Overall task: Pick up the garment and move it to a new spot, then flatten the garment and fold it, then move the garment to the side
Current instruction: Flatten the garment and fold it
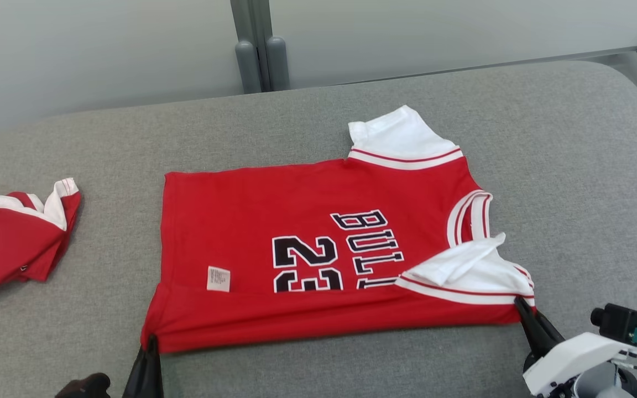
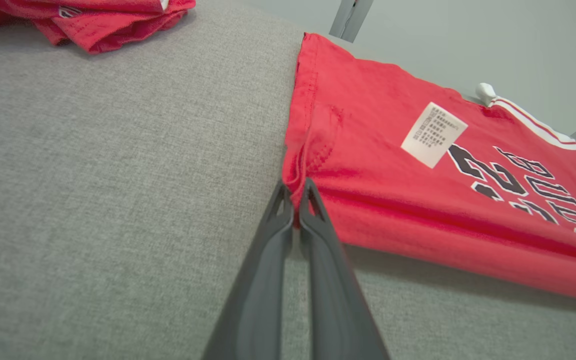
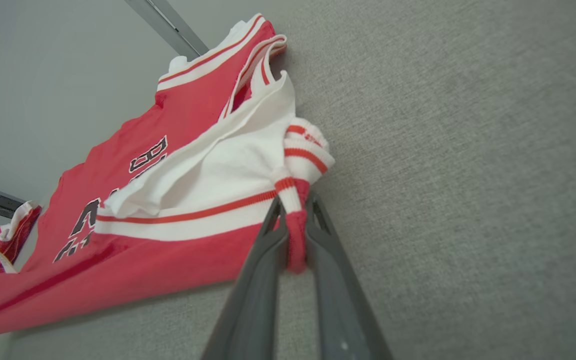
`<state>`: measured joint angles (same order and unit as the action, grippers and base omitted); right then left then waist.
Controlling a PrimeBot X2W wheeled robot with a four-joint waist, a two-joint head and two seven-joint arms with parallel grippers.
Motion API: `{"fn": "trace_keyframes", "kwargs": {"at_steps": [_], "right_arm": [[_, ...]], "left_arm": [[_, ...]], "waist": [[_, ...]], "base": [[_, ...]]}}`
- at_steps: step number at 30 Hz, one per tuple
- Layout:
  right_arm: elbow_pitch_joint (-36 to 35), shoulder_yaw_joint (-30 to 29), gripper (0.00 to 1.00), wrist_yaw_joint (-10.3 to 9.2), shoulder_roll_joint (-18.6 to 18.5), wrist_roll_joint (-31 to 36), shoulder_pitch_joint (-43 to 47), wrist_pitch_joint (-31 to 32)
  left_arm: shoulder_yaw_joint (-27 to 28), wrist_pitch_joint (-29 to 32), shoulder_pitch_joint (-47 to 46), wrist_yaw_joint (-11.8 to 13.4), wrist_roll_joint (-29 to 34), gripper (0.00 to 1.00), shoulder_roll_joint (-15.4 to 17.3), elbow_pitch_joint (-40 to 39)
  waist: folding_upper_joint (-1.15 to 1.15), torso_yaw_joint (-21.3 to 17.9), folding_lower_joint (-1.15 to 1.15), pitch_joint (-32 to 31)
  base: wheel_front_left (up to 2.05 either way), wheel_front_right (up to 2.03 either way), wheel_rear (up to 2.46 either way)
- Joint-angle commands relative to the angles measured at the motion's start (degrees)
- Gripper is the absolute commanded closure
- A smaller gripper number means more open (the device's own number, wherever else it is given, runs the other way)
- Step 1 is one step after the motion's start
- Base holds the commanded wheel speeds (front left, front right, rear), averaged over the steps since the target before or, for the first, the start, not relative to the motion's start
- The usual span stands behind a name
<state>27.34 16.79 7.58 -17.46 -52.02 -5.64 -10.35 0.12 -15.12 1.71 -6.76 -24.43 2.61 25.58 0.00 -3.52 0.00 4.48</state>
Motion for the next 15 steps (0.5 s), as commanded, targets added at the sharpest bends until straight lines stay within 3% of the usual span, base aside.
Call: {"fn": "trace_keyframes", "kwargs": {"at_steps": [1,6,7,8,9,15], "right_arm": [[-0.8,-1.3,1.00,-0.16,-0.9,0.5,1.8,0.5],[-3.3,-4.5,0.96,-0.16,0.5,1.1,6.6,4.2],[-3.7,-5.3,0.69,-0.16,0.8,1.5,6.8,4.3],[-4.1,-6.1,0.00,-0.16,1.4,1.9,7.2,4.5],[-4.1,-6.6,0.00,-0.16,1.9,2.2,7.6,4.9],[-7.4,-9.9,0.00,-0.11,4.1,6.9,6.6,3.8]], "left_arm": [[0.0,0.0,1.6,0.8,-0.7,1.00,0.6,-0.5],[-2.3,0.0,4.7,2.2,-3.1,1.00,0.6,-1.7],[-2.6,0.0,4.9,2.5,-3.1,0.74,0.5,-1.9],[-2.8,0.0,5.0,2.8,-3.1,0.07,0.5,-2.2],[-2.9,0.0,4.9,3.0,-3.2,0.00,0.6,-2.4],[-2.5,0.0,3.7,3.3,-0.6,0.00,0.5,-4.9]], "waist": [[0.00,0.1,0.00,-0.4],[0.00,-0.2,0.00,-1.0],[0.00,-0.1,0.00,-1.1],[0.00,-0.1,0.00,-1.3],[0.00,0.0,0.00,-1.6],[0.00,0.3,0.00,-2.8]], "base": [[0.00,0.00,0.00],[0.00,0.00,0.00],[0.00,0.00,0.00],[0.00,0.00,0.00],[0.00,0.00,0.00],[0.00,0.00,0.00]]}}
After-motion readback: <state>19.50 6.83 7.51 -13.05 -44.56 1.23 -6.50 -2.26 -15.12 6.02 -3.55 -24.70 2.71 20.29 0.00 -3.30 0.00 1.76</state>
